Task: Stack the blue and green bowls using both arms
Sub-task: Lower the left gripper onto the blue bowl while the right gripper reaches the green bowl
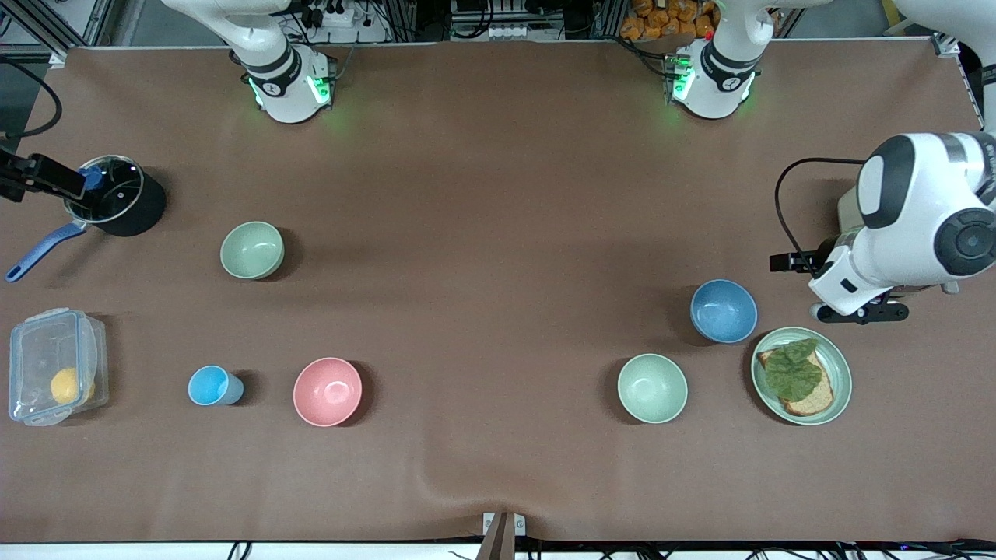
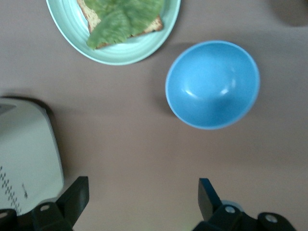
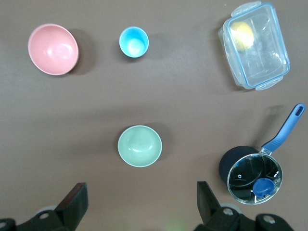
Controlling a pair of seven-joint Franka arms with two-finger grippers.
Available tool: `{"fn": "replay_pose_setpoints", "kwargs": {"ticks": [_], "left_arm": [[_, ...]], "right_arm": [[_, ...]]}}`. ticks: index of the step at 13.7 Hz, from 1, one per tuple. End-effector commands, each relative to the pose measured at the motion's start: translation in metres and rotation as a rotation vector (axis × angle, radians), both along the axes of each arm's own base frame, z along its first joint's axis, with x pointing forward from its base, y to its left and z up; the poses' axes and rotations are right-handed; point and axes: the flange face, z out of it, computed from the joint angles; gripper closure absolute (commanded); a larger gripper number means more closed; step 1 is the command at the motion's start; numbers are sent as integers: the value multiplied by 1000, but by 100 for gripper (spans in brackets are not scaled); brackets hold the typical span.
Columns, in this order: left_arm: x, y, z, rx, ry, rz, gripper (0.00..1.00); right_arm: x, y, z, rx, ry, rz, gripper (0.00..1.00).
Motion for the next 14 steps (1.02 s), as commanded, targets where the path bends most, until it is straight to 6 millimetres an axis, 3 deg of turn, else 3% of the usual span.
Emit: {"fn": "replay_pose_setpoints", "kwargs": {"ticks": [1,4,7,14], "left_arm": [[0,13,-40,10,-44,-6,0],[11,8,-92,-46,-63,38,0],[12,-3,-137,-63,-39,35,0],[25,-16,-155,-85,-114,19,0]], "right_arm": [[-1,-22,-35,3,39,30,0],[-5,-37,-89,50,65,2,0],[-11,-35,-146,71,52,-8,0],[-28,-18,-238,67,24,41,0]]}}
